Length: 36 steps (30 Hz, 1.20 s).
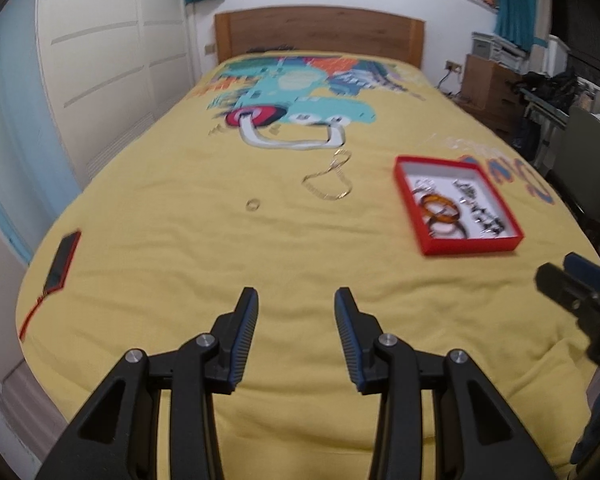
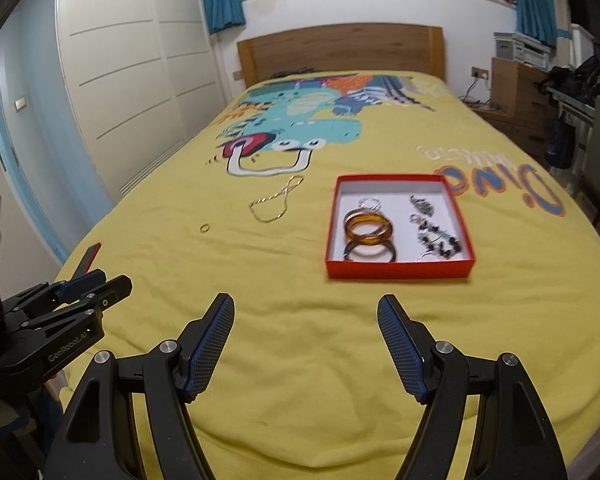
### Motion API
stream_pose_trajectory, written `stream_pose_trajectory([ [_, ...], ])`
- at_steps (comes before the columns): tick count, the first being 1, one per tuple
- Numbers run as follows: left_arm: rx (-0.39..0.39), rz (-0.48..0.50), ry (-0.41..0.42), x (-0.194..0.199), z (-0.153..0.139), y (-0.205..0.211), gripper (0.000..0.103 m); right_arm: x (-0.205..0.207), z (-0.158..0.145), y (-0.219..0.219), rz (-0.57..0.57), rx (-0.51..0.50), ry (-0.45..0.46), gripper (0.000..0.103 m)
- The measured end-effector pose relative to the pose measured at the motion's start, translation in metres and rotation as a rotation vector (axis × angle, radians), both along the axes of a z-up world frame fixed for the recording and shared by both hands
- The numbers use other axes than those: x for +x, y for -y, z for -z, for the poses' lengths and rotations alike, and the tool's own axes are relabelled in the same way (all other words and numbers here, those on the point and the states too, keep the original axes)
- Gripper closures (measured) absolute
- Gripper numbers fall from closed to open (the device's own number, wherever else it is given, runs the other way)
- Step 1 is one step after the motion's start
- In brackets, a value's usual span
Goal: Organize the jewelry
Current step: 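Pull both open tools back from the box toward the remaining jewelry, then grasp the small silver ring with the left tool while the right tool grasps the gold chain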
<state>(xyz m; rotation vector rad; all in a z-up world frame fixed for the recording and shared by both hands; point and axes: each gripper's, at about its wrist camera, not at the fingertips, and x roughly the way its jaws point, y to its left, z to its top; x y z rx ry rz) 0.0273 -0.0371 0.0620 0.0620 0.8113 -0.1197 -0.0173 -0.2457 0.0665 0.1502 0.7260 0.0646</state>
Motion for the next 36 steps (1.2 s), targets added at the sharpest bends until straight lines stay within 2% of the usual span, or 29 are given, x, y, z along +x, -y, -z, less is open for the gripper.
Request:
stream_pose_trajectory([
  [11, -0.021, -0.078, -0.096, 0.057, 0.044, -0.049, 0.065, 0.06, 0.022, -0.031, -0.111, 0.008, -0.08, 0.03],
  [19, -0.097, -0.039, -0.14, 0.139, 0.066, -0.077, 0.065, 0.161, 0.034, -0.051, -0.156, 0.054, -0.112, 0.03],
  [26, -0.165, 0.063, -0.163, 0.208, 0.084, -0.069, 0.065, 0.259, 0.059, -0.055, -0.118, 0.105, -0.175, 0.03],
  [31, -0.148, 0.072, -0.201, 0.249, 0.109, -0.059, 0.065, 0.311, 0.075, -0.059, -0.097, 0.115, -0.207, 0.03],
  [36, -0.115, 0.067, -0.208, 0.265, 0.128, -0.054, 0.066, 0.349, 0.099, -0.058, -0.046, 0.133, -0.27, 0.03],
])
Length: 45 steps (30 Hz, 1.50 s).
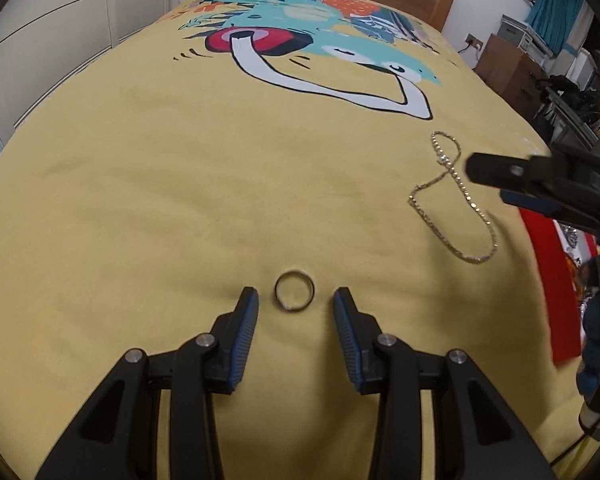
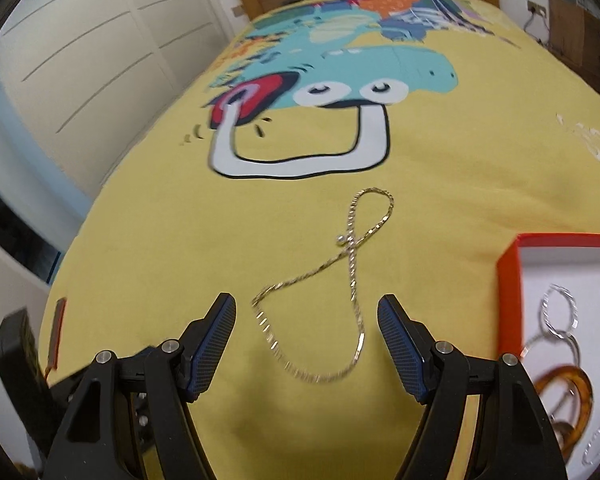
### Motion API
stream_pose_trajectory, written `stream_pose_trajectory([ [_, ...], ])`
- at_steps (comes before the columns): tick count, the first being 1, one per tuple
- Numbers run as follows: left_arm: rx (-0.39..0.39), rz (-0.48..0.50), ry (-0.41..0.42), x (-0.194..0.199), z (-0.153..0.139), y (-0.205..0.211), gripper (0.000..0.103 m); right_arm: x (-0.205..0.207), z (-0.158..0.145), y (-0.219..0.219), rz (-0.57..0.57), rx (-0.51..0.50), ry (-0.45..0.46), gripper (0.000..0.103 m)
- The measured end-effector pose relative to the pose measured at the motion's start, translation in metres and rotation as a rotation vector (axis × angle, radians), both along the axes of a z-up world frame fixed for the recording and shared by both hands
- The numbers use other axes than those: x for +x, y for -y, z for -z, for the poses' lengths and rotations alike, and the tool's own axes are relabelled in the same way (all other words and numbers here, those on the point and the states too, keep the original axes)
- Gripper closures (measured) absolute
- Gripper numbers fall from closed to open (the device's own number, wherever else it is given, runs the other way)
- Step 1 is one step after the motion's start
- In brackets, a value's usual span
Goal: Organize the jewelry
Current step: 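Grasp the small silver ring with the left tool while the right tool grasps the gold chain, then carry the small ring and gold chain over the red box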
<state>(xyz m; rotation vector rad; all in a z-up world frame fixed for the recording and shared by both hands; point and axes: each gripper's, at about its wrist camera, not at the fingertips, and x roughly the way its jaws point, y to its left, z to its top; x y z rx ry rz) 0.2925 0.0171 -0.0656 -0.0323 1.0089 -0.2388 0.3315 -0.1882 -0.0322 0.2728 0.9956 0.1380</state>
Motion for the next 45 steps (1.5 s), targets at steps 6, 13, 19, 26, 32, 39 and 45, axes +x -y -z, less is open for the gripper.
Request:
stream_pose_trajectory([
  [6, 0.026, 0.005, 0.033, -0.001, 0.004, 0.001, 0.081, 0.028, 0.027, 0.008, 0.084, 0.013, -0.073, 0.035],
  [13, 0.023, 0.006, 0.042, -0.002, 0.001, -0.002, 0.084, 0.034, 0.037, 0.005, 0.073, -0.033, -0.068, 0.077],
  [19, 0.007, -0.014, 0.044, -0.008, -0.007, -0.005, 0.084, 0.022, 0.032, 0.008, 0.02, 0.036, -0.033, 0.097],
  [26, -0.01, -0.033, 0.049, -0.029, -0.024, -0.01, 0.084, -0.015, 0.001, 0.003, -0.039, 0.101, 0.04, 0.097],
  [32, -0.021, -0.027, 0.076, -0.053, -0.045, -0.004, 0.084, -0.055, -0.036, 0.0, -0.079, 0.146, 0.1, 0.097],
  [39, -0.03, -0.016, 0.12, -0.089, -0.077, 0.003, 0.084, -0.111, -0.076, 0.003, -0.118, 0.161, 0.167, 0.097],
  [45, -0.024, 0.004, 0.159, -0.126, -0.103, 0.01, 0.084, -0.164, -0.098, 0.013, -0.114, 0.163, 0.211, 0.097],
])
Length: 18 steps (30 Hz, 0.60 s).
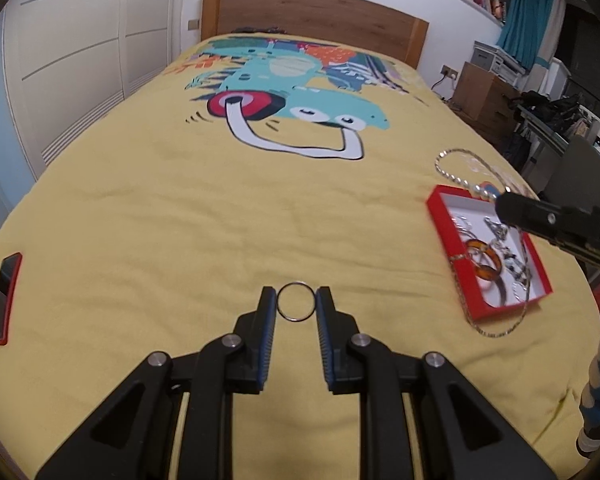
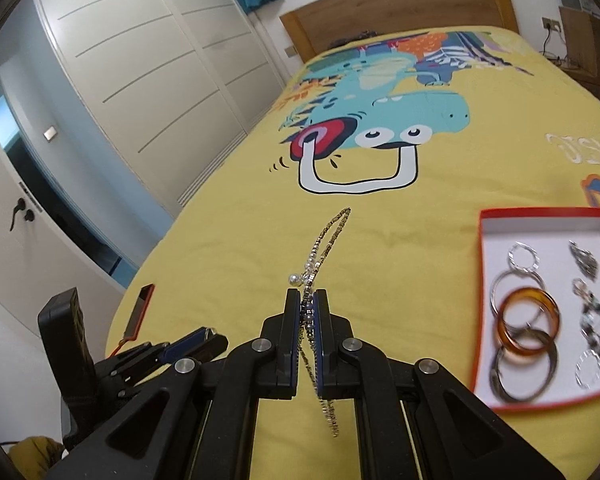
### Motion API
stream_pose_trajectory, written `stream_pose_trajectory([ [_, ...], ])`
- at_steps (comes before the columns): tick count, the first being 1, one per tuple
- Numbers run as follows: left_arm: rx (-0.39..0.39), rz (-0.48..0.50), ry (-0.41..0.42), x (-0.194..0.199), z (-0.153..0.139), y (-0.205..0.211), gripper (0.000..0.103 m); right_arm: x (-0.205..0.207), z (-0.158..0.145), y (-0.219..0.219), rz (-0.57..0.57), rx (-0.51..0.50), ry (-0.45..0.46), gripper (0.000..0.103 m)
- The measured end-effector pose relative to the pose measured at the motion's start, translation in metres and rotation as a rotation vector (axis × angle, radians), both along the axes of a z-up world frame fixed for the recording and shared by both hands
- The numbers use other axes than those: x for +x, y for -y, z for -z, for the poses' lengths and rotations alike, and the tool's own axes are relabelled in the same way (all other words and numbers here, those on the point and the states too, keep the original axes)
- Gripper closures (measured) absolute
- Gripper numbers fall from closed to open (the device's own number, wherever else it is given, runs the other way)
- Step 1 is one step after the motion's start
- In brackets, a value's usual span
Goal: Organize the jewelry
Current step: 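Carry the small ring and gold chain over the red box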
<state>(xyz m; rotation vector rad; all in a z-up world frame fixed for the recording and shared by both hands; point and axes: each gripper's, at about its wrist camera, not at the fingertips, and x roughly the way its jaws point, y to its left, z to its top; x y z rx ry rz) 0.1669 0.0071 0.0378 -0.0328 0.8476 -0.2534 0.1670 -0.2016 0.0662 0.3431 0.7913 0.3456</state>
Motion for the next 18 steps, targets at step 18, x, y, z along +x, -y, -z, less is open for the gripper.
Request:
stream_pose_trajectory([
  [18, -0.009, 0.189, 0.035, -0.064, -0.035, 0.097, 0.084, -0.131, 0.006, 0.124, 0.196, -0.013, 0.008, 0.097],
])
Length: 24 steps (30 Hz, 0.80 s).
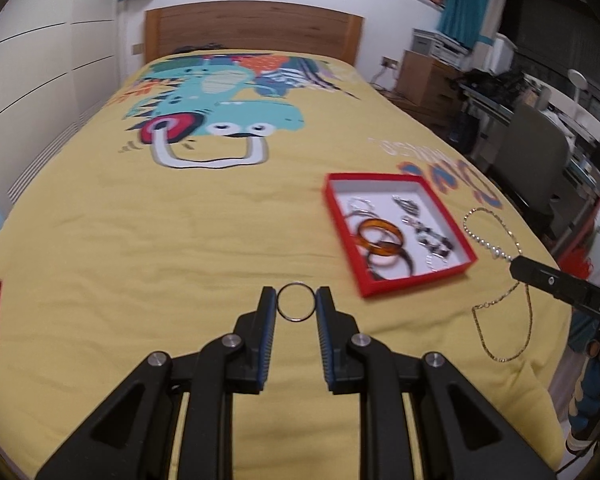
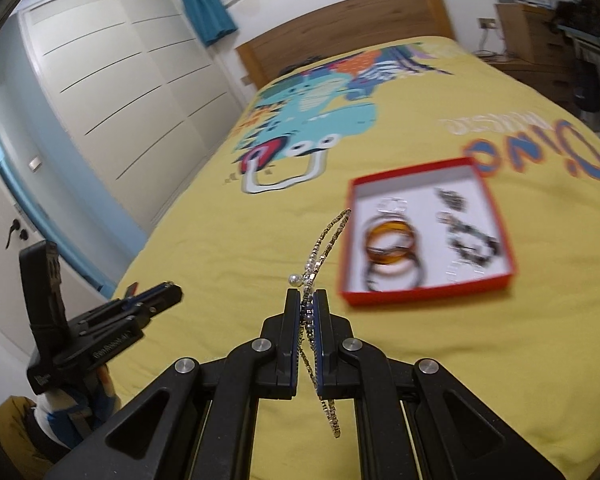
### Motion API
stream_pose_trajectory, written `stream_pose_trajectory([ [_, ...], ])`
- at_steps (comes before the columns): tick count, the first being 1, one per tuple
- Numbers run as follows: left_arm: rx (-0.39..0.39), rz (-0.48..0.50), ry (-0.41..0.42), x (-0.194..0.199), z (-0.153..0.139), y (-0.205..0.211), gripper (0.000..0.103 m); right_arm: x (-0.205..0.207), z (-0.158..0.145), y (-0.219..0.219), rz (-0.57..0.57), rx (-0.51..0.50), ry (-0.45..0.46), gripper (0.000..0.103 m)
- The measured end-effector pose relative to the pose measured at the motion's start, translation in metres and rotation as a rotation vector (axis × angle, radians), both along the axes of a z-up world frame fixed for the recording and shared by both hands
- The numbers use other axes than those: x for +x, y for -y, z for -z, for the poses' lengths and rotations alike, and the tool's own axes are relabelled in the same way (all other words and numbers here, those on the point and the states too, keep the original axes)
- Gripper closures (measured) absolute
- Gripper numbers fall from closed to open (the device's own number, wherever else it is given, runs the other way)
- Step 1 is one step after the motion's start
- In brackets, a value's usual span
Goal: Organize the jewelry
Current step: 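Carry the small ring and gold chain over the red box, then lower the ring and chain into the red box and open both tools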
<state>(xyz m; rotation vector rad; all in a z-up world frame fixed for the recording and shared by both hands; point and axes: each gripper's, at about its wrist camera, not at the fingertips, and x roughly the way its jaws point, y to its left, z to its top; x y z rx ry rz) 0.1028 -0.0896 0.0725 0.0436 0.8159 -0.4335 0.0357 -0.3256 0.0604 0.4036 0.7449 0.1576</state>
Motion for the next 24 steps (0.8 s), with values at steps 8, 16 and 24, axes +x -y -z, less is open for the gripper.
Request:
stream_pose_trajectory([
  [8, 0.021, 0.108, -0.016, 0.02, 0.005, 0.074, 0.084, 0.017, 0.006, 0.056, 0.08, -0.006, -0.005, 0.097],
  [16, 0.048, 0.144, -0.056, 0.068, 0.025, 0.128, 0.084, 0.087, 0.017, 0.074, 0.058, -0.047, -0.018, 0.097],
  [24, 0.095, 0.126, -0.085, 0.131, 0.055, 0.168, 0.084, 0.155, 0.06, 0.086, 0.032, -0.079, -0.073, 0.097],
])
